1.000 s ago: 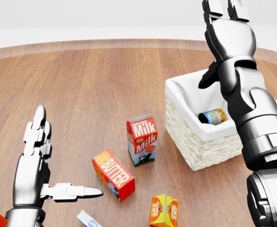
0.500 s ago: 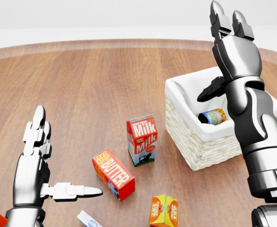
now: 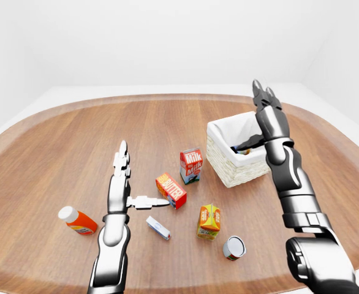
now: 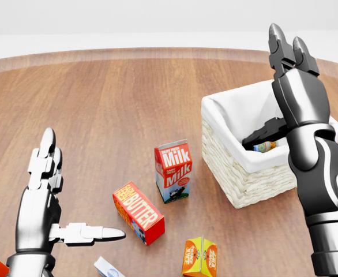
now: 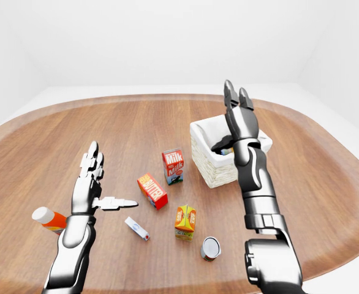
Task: Pick up the alphabet soup and the tomato sauce, and put them in the basket.
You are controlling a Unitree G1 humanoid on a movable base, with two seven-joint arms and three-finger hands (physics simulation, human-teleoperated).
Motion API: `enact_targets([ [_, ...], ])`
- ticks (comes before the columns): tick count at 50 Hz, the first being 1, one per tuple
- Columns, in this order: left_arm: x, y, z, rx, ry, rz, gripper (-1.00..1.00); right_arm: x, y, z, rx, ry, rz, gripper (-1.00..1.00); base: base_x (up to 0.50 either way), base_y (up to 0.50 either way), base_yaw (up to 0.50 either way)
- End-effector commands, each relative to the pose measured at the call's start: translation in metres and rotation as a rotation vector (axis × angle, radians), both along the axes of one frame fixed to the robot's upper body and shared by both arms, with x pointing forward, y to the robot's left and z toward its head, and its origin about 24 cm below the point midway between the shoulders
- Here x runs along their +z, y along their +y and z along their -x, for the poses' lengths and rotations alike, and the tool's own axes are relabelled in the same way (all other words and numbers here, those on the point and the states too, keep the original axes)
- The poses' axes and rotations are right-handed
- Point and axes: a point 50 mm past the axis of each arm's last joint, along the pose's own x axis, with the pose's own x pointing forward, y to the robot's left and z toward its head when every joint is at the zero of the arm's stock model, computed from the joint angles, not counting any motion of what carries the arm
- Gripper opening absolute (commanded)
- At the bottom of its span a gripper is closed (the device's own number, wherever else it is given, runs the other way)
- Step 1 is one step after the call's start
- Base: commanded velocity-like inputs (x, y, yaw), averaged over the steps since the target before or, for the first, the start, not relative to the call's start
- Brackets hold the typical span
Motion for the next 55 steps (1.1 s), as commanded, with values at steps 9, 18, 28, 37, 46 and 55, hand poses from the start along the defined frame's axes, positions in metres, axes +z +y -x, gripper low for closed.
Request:
enact_targets([
  [9,0.002,0.0,0.002,-0.003,-0.01,-0.002,1.0,-0.011,-0.001,0.043,0.067,-0.016,-0.066,1.0,0.0,0.0,0.0],
  [18,0.001,0.0,0.002,-0.002,-0.004,-0.003,1.0,-0.027,-0.007,0.051,0.04,0.021,-0.086,1.0,0.0,0.0,0.0],
  [28,0.001,0.0,0.002,-0.001,-0.005,-0.001,1.0,-0.033,-0.007,0.068,0.052,0.026,-0.108,1.0,0.0,0.0,0.0],
  [37,0.002,0.0,0.002,0.002,-0.009,0.001,1.0,-0.031,-0.005,0.083,0.073,0.019,-0.124,1.0,0.0,0.0,0.0],
  [46,0.001,0.001,0.002,0.002,-0.005,0.002,1.0,-0.035,-0.004,0.097,0.081,0.023,-0.149,1.0,0.0,0.0,0.0],
  [55,0.0,0.001,0.002,0.001,0.001,0.0,1.0,-0.049,-0.005,0.108,0.057,0.061,-0.18,1.0,0.0,0.0,0.0],
])
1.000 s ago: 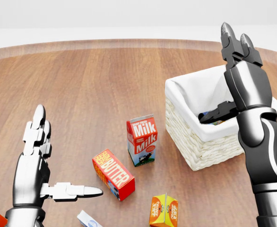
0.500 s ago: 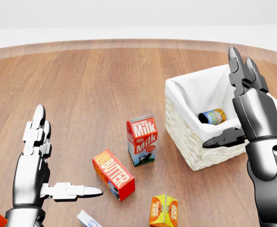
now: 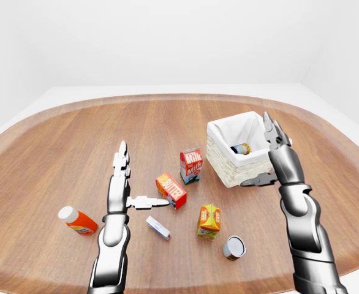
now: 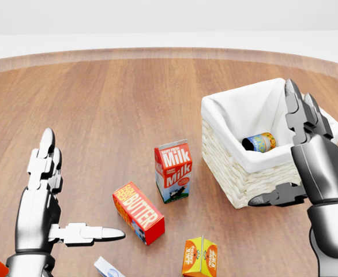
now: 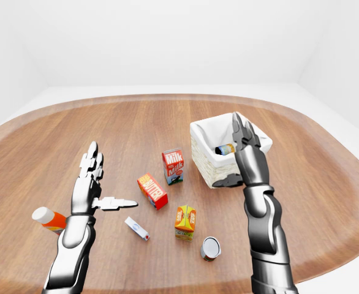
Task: Pick up the alphabet soup and the tomato sauce, and put them in the basket.
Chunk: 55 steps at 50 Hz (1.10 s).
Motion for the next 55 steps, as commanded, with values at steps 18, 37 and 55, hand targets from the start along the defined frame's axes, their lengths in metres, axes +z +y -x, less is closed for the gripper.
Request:
enact_targets([
  [18,0.001,-0.001,0.002,-0.004,-0.004,-0.004,1.0,-0.019,-0.002,0.033,-0.013,0.072,-0.064,1.0,0.0,0.0,0.0],
  [37,0.0,0.0,0.002,-0.003,0.002,-0.003,1.0,-0.04,-0.002,0.046,-0.042,0.146,-0.089,1.0,0.0,0.0,0.0],
  [55,0.0,0.0,0.001,0.002,-0.001,0.002,1.0,-0.04,0.0,0.067,-0.026,0.172,-0.135,1.0,0.0,0.0,0.0],
])
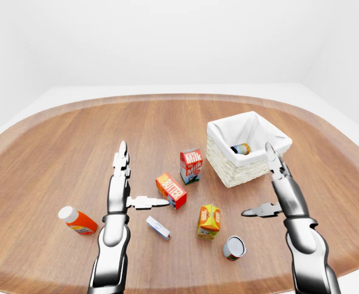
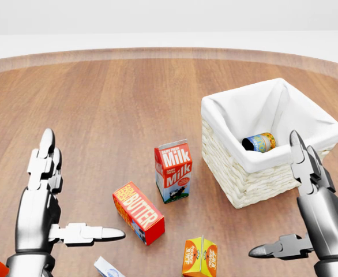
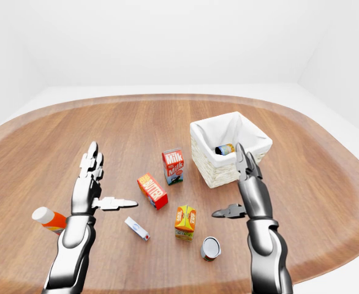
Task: Pick up the alphabet soup and the tomato sauce, and put them in the basket.
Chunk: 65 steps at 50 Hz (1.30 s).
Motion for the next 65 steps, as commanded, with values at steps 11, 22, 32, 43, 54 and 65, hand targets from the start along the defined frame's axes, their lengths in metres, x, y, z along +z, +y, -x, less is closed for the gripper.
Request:
enact_targets([
  [11,0.001,0.0,0.002,-0.002,-0.003,-0.001,1.0,-0.015,-0.001,0.031,-0.027,0.089,-0.072,1.0,0.0,0.0,0.0],
  [22,0.001,0.0,0.002,-0.003,-0.003,-0.002,1.0,-0.036,-0.003,0.038,-0.069,0.17,-0.091,1.0,0.0,0.0,0.0],
  [32,0.002,-0.001,0.003,-0.005,-0.01,-0.004,1.0,-0.052,-0.005,0.044,-0.106,0.229,-0.085,1.0,0.0,0.0,0.0],
  [43,0.002,-0.001,0.003,-0.005,-0.007,-0.004,1.0,-0.058,-0.006,0.046,-0.122,0.249,-0.079,1.0,0.0,0.0,0.0],
  [54,0.004,-0.001,0.003,-0.005,-0.017,-0.004,1.0,-0.069,-0.005,0.05,-0.145,0.289,-0.062,1.0,0.0,0.0,0.0],
  [65,0.001,0.0,0.002,0.001,-0.005,0.001,1.0,-0.089,-0.003,0.056,-0.178,0.344,0.009,1.0,0.0,0.0,0.0],
])
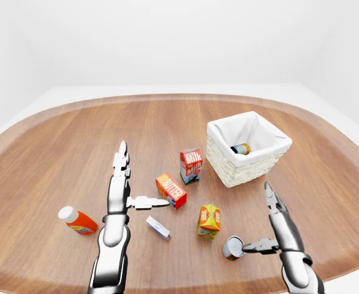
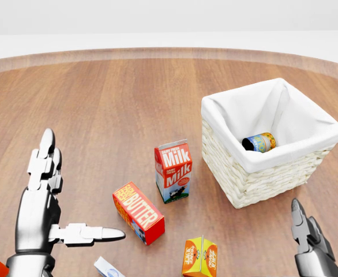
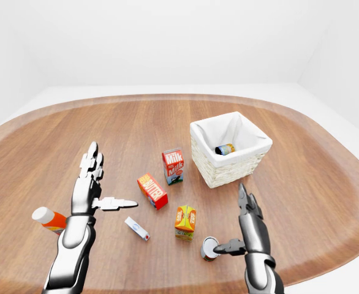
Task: Pick up the alphabet soup and the tomato sauce, and put them in the basket.
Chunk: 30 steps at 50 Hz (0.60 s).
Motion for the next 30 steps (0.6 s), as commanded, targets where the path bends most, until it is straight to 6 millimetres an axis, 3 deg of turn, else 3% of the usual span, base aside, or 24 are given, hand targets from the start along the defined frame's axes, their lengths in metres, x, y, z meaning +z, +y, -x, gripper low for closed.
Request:
enact_targets([
  [1,0.001,0.001,0.001,0.001,-0.006,0.002,1.0,-0.017,0.002,0.007,-0.021,0.055,0.069,1.0,0.0,0.0,0.0],
  [11,0.001,0.0,0.001,0.0,-0.003,0.0,1.0,-0.031,0.001,0.011,-0.038,0.09,0.134,1.0,0.0,0.0,0.0],
  [30,0.003,-0.001,0.002,-0.004,-0.011,-0.004,1.0,-0.035,0.008,0.016,-0.012,0.099,0.159,1.0,0.0,0.0,0.0],
])
